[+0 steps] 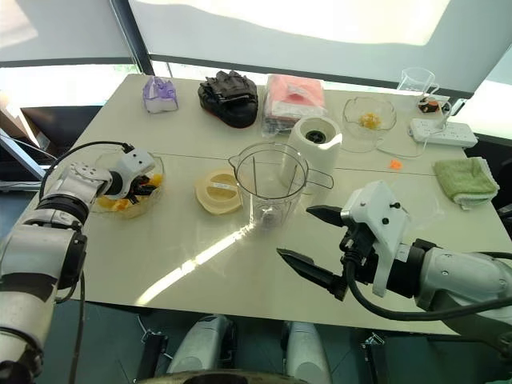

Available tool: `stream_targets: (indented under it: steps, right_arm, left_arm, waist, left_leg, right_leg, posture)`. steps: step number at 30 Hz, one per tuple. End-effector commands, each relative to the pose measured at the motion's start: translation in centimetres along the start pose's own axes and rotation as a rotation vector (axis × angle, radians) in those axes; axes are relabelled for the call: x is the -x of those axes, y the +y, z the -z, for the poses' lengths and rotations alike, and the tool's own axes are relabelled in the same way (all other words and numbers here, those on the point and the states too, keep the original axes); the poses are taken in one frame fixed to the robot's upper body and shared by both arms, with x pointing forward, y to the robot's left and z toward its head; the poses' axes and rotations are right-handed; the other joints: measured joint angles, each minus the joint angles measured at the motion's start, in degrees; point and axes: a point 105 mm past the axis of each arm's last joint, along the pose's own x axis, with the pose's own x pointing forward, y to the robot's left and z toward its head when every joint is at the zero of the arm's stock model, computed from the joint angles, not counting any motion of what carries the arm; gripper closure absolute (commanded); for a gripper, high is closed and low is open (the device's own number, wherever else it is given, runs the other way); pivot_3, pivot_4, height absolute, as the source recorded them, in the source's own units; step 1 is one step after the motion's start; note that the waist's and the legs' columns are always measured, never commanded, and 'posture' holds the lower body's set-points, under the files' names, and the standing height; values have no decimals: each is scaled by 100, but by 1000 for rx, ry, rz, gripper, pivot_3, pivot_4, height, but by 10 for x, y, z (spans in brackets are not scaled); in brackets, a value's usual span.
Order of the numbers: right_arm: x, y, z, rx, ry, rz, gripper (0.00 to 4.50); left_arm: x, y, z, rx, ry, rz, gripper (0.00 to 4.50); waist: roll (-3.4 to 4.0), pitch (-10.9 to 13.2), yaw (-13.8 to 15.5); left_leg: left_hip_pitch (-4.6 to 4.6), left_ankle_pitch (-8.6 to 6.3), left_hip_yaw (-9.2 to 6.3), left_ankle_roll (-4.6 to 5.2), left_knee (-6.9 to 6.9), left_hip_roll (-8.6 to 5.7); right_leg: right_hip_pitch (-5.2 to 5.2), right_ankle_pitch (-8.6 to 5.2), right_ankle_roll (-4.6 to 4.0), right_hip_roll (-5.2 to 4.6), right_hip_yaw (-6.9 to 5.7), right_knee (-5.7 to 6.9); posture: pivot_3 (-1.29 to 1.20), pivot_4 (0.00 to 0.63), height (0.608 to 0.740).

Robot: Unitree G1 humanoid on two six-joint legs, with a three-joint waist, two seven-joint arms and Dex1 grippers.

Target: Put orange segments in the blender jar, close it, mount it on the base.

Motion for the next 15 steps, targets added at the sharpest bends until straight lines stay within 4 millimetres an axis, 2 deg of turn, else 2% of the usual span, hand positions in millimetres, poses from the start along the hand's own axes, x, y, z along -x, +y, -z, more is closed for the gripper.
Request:
stream_targets:
  steps: [1, 8, 15]
  right_arm:
    - [1, 2, -7, 33, -25, 3, 0]
    - [-1, 0, 1, 19, -16, -2, 0]
    - [-4, -6, 8, 11, -8, -9, 0]
  left_arm:
    - [20, 17, -13, 26, -83, -5, 3004]
    - [78, 46, -37, 20, -214, 68, 3004]
    - [121, 54, -47, 33, -306, 161, 3004]
  waist:
    - [-1, 0, -5]
    - [-8, 5, -12]
    - [-7, 3, -4]
  left_leg:
    - [0, 0, 0, 0, 0, 0]
    - [-5, 0, 3, 0, 0, 1]
    - [-4, 0, 6, 0, 0, 0]
  right_leg:
    - [0, -2, -4, 0, 0, -1]
    - [-6, -8, -15, 2, -1, -1]
    - [-5, -10, -18, 3, 0, -2]
  posture:
    - [0, 150, 740]
    - [0, 150, 740]
    - [0, 150, 740]
